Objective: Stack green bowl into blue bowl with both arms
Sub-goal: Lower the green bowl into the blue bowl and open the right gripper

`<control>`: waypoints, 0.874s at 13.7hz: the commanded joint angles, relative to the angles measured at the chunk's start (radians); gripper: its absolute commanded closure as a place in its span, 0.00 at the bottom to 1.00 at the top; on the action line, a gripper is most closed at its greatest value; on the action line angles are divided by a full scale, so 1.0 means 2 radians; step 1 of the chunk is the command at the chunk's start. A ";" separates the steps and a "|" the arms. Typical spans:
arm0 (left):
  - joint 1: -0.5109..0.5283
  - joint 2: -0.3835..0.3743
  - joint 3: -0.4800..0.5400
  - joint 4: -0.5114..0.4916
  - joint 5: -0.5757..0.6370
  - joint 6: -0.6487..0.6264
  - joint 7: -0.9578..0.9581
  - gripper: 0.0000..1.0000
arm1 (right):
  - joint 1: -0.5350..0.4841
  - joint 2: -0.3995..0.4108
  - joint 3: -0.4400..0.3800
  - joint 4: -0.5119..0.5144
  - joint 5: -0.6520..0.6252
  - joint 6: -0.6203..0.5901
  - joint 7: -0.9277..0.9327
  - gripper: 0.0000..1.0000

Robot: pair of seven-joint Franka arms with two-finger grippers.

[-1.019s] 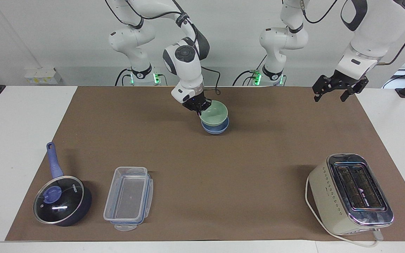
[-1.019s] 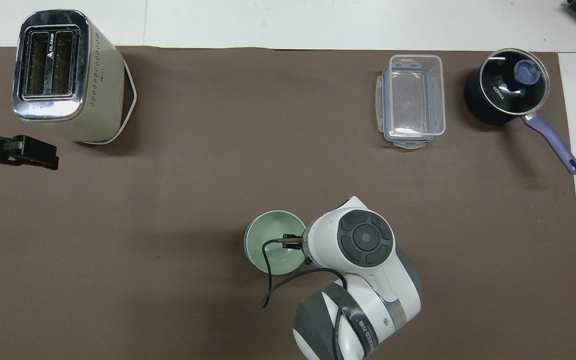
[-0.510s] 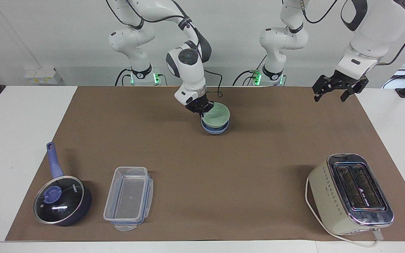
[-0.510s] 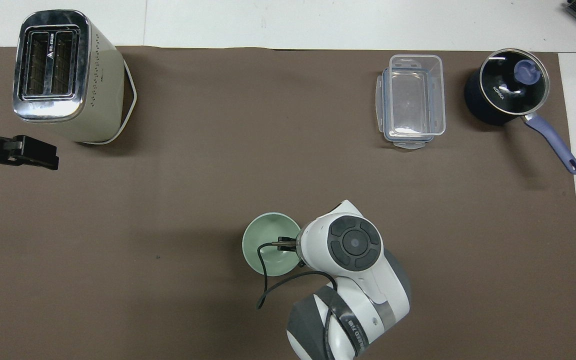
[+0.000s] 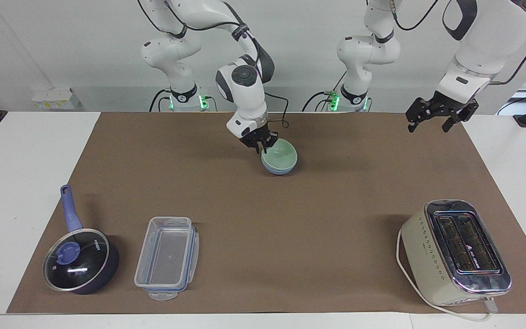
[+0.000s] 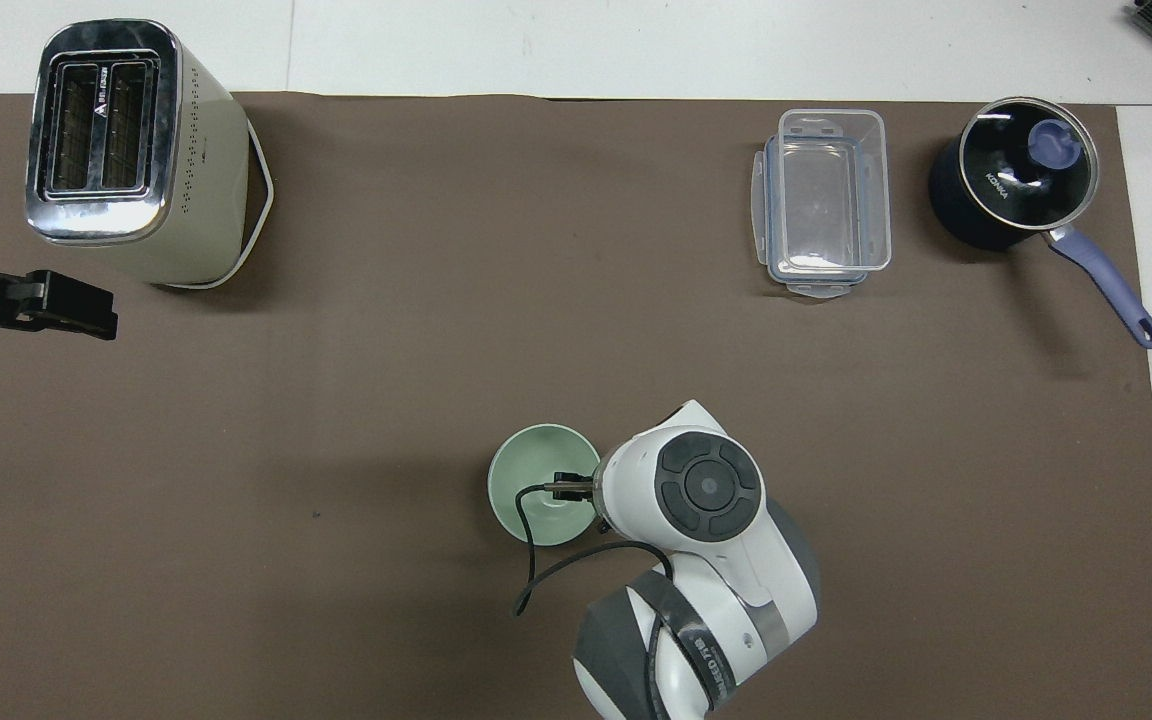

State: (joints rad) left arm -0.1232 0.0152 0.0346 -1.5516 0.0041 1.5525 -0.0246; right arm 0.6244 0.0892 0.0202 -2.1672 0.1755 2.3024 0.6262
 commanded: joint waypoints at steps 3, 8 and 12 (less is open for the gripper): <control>0.006 0.004 -0.003 0.010 0.006 -0.012 0.003 0.00 | 0.002 0.002 0.000 0.001 -0.007 0.014 0.018 0.00; 0.006 0.004 -0.003 0.010 0.007 -0.012 0.003 0.00 | -0.005 -0.015 -0.004 0.015 -0.006 -0.005 0.019 0.00; 0.006 0.004 -0.003 0.010 0.006 -0.012 0.003 0.00 | -0.067 -0.073 -0.006 0.017 -0.009 -0.037 0.011 0.00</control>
State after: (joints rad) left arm -0.1232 0.0152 0.0346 -1.5516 0.0041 1.5524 -0.0246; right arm 0.5575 0.0175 0.0008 -2.1222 0.1752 2.2769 0.6310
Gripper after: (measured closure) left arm 0.000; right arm 0.000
